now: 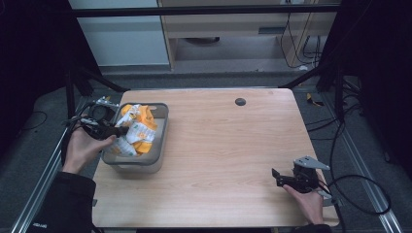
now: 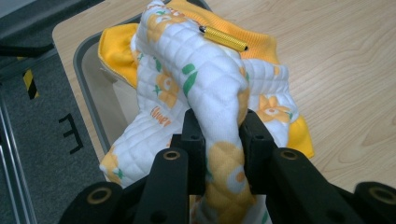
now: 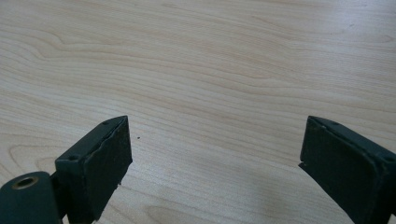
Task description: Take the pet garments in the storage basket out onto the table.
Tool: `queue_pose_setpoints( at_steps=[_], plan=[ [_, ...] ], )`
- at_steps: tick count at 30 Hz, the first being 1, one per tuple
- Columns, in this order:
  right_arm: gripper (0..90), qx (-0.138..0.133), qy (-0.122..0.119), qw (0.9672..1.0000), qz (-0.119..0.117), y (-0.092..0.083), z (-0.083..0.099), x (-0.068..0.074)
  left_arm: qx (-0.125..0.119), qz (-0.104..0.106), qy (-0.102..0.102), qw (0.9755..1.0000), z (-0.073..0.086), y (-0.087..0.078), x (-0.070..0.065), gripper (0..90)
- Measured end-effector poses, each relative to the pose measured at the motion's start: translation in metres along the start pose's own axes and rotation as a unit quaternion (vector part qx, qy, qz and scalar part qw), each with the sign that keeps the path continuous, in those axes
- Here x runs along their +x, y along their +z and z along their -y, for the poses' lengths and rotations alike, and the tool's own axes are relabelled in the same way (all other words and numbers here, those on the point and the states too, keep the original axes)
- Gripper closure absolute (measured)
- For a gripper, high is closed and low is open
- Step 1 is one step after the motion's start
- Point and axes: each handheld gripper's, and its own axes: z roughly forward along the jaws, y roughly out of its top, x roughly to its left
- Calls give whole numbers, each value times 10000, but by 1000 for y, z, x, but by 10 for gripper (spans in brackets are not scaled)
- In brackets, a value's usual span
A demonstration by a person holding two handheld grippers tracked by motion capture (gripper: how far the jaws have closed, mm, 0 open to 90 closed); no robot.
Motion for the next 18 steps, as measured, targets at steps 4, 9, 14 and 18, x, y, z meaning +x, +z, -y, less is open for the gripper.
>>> queue_pose_setpoints(
  at_steps=[4, 9, 14, 18],
  plan=[
    [88, 19, 26, 10000, -16, 0, 0, 0, -30, 48, 162, 9999, -3, -6, -6, 744],
    [87, 15, 26, 10000, -19, 0, 0, 1, -25, 123, 237, 9996, -4, -8, -12, 744],
    [85, 24, 23, 10000, -17, 0, 0, 1, 18, 259, 489, 9985, -6, -10, -21, 744],
    [85, 22, 23, 10000, -20, 0, 0, 1, 12, 309, 637, 9975, -8, -14, -27, 744]
  ],
)
